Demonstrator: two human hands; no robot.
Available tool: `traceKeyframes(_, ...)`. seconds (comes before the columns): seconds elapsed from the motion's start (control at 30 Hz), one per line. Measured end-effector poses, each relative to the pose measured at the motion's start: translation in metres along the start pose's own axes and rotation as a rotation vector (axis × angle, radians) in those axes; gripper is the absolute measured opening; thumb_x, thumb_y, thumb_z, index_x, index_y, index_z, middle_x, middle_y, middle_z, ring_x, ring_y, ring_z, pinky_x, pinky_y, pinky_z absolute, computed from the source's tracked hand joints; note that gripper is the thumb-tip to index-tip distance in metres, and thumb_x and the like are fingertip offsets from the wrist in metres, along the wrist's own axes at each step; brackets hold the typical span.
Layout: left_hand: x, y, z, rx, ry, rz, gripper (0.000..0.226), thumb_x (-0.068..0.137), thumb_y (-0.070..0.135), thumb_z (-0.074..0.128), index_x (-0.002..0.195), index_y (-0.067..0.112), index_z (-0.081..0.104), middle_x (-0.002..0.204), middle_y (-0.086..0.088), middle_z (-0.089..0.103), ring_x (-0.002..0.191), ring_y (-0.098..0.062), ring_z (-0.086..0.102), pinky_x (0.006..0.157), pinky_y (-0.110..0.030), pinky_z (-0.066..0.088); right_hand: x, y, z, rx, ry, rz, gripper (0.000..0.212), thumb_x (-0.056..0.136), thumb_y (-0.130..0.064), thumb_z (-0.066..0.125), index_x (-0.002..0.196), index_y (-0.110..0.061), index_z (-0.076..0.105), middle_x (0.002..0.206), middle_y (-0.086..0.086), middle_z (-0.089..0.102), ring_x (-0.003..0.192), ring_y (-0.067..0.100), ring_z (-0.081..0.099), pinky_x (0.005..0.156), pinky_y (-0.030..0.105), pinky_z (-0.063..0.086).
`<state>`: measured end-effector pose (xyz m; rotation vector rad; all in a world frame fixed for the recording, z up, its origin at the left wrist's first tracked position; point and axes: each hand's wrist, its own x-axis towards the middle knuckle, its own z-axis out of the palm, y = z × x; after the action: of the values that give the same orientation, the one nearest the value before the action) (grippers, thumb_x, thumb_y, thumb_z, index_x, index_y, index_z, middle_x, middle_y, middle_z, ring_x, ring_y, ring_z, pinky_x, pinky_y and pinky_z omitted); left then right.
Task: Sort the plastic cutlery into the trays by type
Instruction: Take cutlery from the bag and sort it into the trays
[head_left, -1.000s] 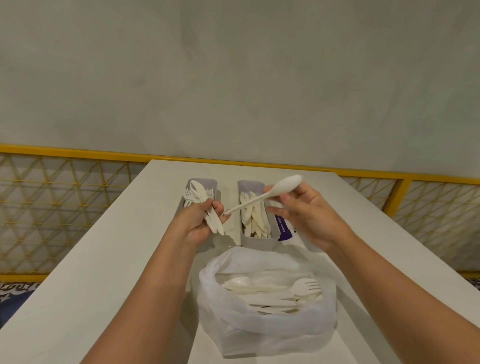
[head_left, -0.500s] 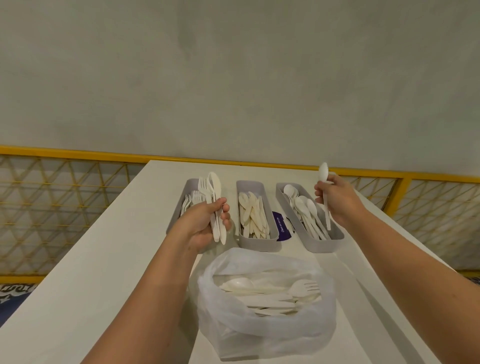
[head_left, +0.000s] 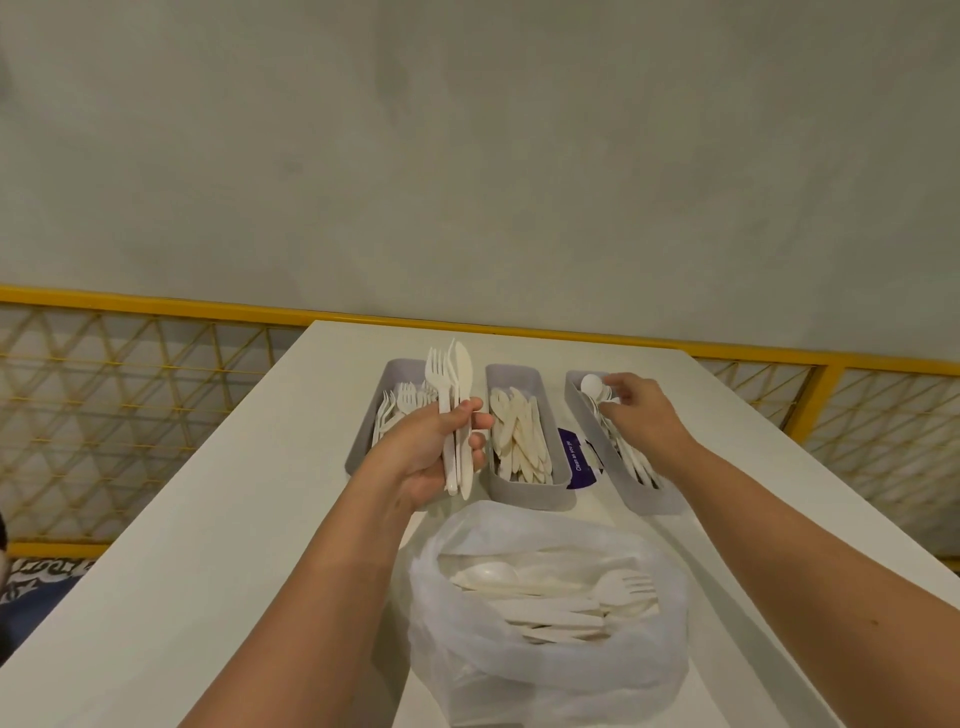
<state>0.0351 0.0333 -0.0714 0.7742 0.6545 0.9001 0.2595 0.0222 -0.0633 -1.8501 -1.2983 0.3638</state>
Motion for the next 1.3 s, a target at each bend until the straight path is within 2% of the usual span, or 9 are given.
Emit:
traceKeyframes(0.1, -0.001, -0.001, 0.002, 0.024, 0.008, -0.003, 0.018, 0.100, 0.012, 0.037, 0.093, 0.008, 0.053, 0.070, -0.005, 0.058, 0.040, -0.009, 0.049, 0.043, -0.019, 0.046, -0.013, -0.022, 0.013, 0.042, -0.090, -0.085, 0.029, 0.092, -0.011, 0.056, 0.120, -0.010, 0.060, 0.120, 0.003, 0.056, 0.117, 0.020, 0.052, 0.085, 0.025, 0.041)
traceKeyframes(0.27, -0.002, 0.000, 0.004, 0.062, -0.006, 0.008, 0.022, 0.101, 0.012, 0.034, 0.094, 0.008, 0.054, 0.075, -0.007, 0.060, 0.042, -0.009, 0.050, 0.044, -0.019, 0.046, -0.039, -0.055, 0.030, 0.067, -0.254, -0.210, 0.020, 0.094, -0.016, 0.054, 0.108, -0.010, 0.067, 0.079, -0.017, 0.055, 0.077, 0.001, 0.053, 0.061, 0.003, 0.041)
traceKeyframes(0.43, -0.003, 0.001, 0.002, 0.113, -0.031, 0.003, 0.027, 0.101, 0.014, 0.033, 0.097, 0.007, 0.058, 0.077, -0.008, 0.062, 0.044, -0.009, 0.052, 0.045, -0.020, 0.047, -0.050, -0.066, 0.045, 0.109, -0.300, -0.186, 0.025, 0.098, -0.024, 0.045, 0.109, -0.015, 0.066, 0.075, -0.013, 0.057, 0.066, 0.001, 0.049, 0.058, 0.014, 0.036)
traceKeyframes(0.63, -0.002, -0.003, 0.004, 0.234, -0.042, 0.012, 0.023, 0.100, 0.020, 0.040, 0.098, 0.010, 0.060, 0.066, -0.005, 0.065, 0.046, -0.010, 0.057, 0.044, -0.022, 0.048, -0.049, -0.070, 0.051, 0.227, -0.350, -0.073, 0.023, 0.093, -0.023, 0.055, 0.109, -0.010, 0.065, 0.095, 0.008, 0.067, 0.084, 0.019, 0.063, 0.076, 0.029, 0.051)
traceKeyframes(0.73, -0.002, -0.003, 0.005, 0.219, -0.067, -0.012, 0.025, 0.101, 0.020, 0.037, 0.102, 0.007, 0.060, 0.072, -0.009, 0.067, 0.049, -0.013, 0.061, 0.047, -0.023, 0.052, -0.048, -0.070, 0.052, 0.396, -0.382, 0.052, 0.017, 0.092, -0.017, 0.056, 0.100, -0.006, 0.066, 0.082, 0.010, 0.064, 0.070, 0.018, 0.059, 0.066, 0.028, 0.050)
traceKeyframes(0.93, -0.001, -0.001, 0.002, 0.256, -0.009, -0.030, 0.024, 0.101, 0.013, 0.034, 0.108, 0.002, 0.054, 0.087, -0.014, 0.065, 0.080, -0.022, 0.064, 0.063, -0.031, 0.057, -0.018, -0.068, 0.043, 0.634, -0.114, 0.230, 0.013, 0.100, -0.017, 0.041, 0.104, -0.009, 0.050, 0.082, 0.008, 0.061, 0.071, 0.017, 0.061, 0.062, 0.030, 0.054)
traceKeyframes(1.03, 0.000, 0.000, -0.002, 0.247, 0.044, -0.020, 0.022, 0.100, 0.012, 0.035, 0.107, 0.003, 0.054, 0.095, -0.014, 0.064, 0.086, -0.023, 0.064, 0.072, -0.038, 0.055, -0.001, -0.062, 0.038, 0.468, -0.067, 0.239, 0.014, 0.100, -0.016, 0.041, 0.107, -0.008, 0.050, 0.078, 0.009, 0.059, 0.065, 0.017, 0.058, 0.052, 0.028, 0.049)
traceKeyframes(1.13, -0.001, 0.001, -0.003, 0.211, 0.028, -0.026, 0.022, 0.101, 0.013, 0.033, 0.099, 0.005, 0.054, 0.096, -0.014, 0.064, 0.085, -0.023, 0.065, 0.067, -0.035, 0.057, 0.003, -0.052, 0.045, 0.146, -0.130, 0.218, 0.017, 0.098, -0.014, 0.042, 0.103, -0.004, 0.055, 0.074, 0.008, 0.058, 0.059, 0.017, 0.055, 0.048, 0.023, 0.045)
traceKeyframes(1.3, -0.004, 0.005, -0.004, 0.109, -0.024, -0.047, 0.026, 0.102, 0.013, 0.029, 0.097, 0.005, 0.053, 0.093, -0.013, 0.065, 0.082, -0.022, 0.064, 0.059, -0.029, 0.058, -0.001, -0.052, 0.056, -0.231, -0.188, 0.100, 0.036, 0.095, -0.019, 0.049, 0.128, -0.005, 0.051, 0.114, 0.014, 0.060, 0.099, 0.027, 0.058, 0.082, 0.032, 0.048)
